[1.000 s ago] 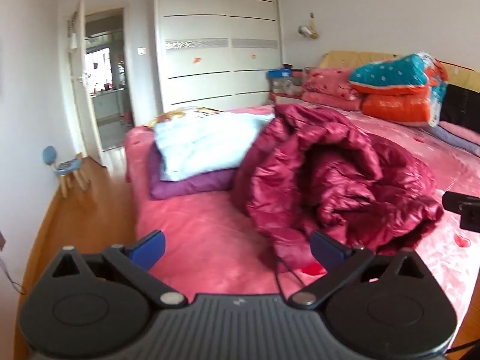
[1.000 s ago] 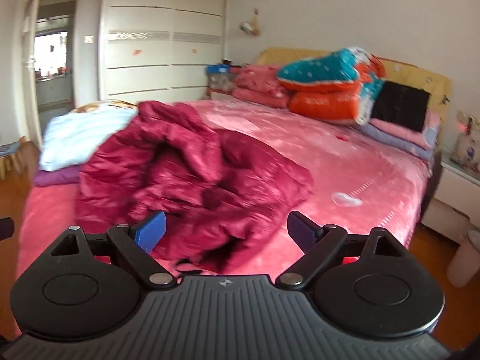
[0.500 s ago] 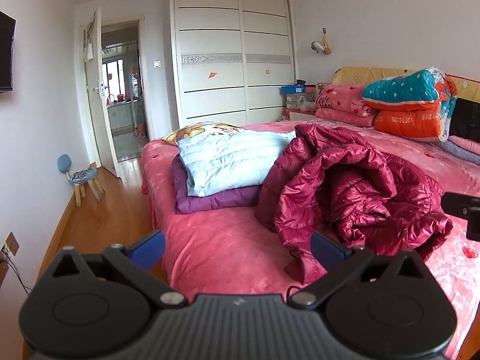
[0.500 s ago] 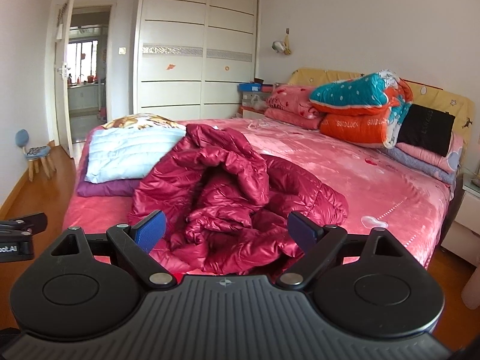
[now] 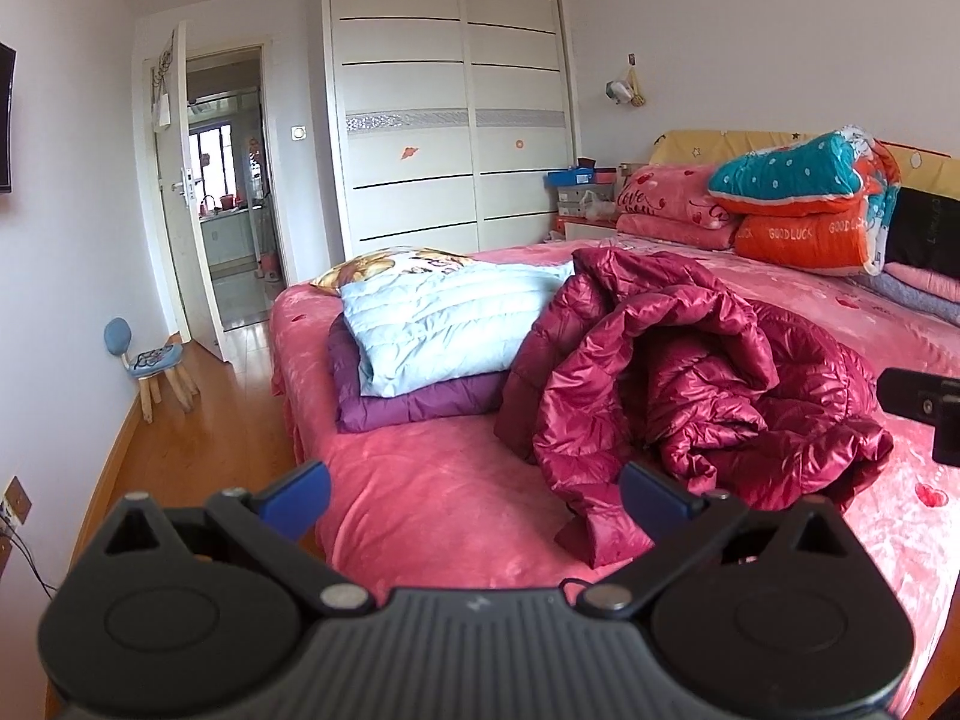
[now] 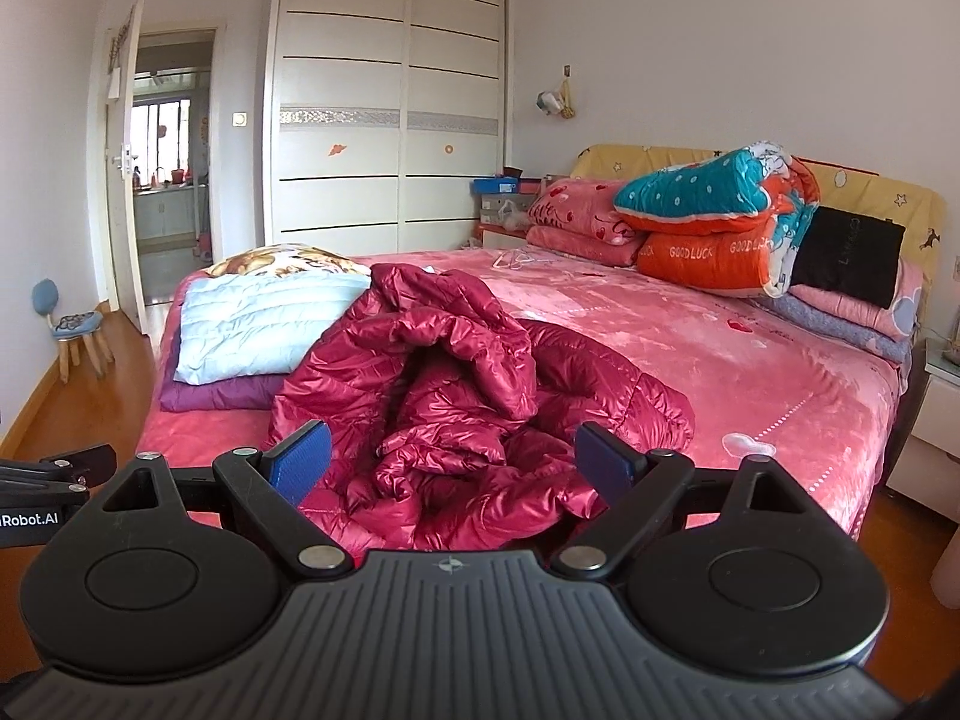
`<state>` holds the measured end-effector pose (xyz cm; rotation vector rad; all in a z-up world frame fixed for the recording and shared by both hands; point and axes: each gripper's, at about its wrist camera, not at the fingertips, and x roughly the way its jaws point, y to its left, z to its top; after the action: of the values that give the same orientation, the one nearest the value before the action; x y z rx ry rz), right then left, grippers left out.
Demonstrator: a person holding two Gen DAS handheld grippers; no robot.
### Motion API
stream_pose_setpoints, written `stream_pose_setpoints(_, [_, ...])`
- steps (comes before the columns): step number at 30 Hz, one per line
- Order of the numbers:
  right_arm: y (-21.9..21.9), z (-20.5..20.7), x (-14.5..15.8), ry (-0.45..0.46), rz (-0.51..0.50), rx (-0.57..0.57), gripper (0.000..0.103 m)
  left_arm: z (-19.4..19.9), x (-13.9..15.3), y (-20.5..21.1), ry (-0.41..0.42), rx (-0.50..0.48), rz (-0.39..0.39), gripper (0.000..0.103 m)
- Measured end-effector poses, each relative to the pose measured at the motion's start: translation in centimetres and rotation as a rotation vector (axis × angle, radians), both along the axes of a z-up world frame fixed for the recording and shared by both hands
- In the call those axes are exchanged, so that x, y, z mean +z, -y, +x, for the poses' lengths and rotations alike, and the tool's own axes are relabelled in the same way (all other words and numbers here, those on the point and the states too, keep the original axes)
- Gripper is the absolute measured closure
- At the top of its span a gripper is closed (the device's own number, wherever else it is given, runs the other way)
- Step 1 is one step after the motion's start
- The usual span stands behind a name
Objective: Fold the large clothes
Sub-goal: 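Move both tools toward the crumpled magenta down jacket on the bed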
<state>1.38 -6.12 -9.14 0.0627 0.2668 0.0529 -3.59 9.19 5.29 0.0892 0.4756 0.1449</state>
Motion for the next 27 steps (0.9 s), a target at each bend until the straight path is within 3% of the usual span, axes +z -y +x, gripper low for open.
stream_pose_setpoints(12, [1.6, 0.4, -1.4, -0.043, 0.005, -0.063, 0.0, 0.5, -1.4, 3.1, -0.015, -0.039, 0.054, 0.001])
stream_pose_setpoints(27, [4.8, 1.3, -4.4, 0.005, 0.034, -0.137, 0.0, 2.3, -4.4, 7.2, -0.04, -0.115, 0.057, 0.001])
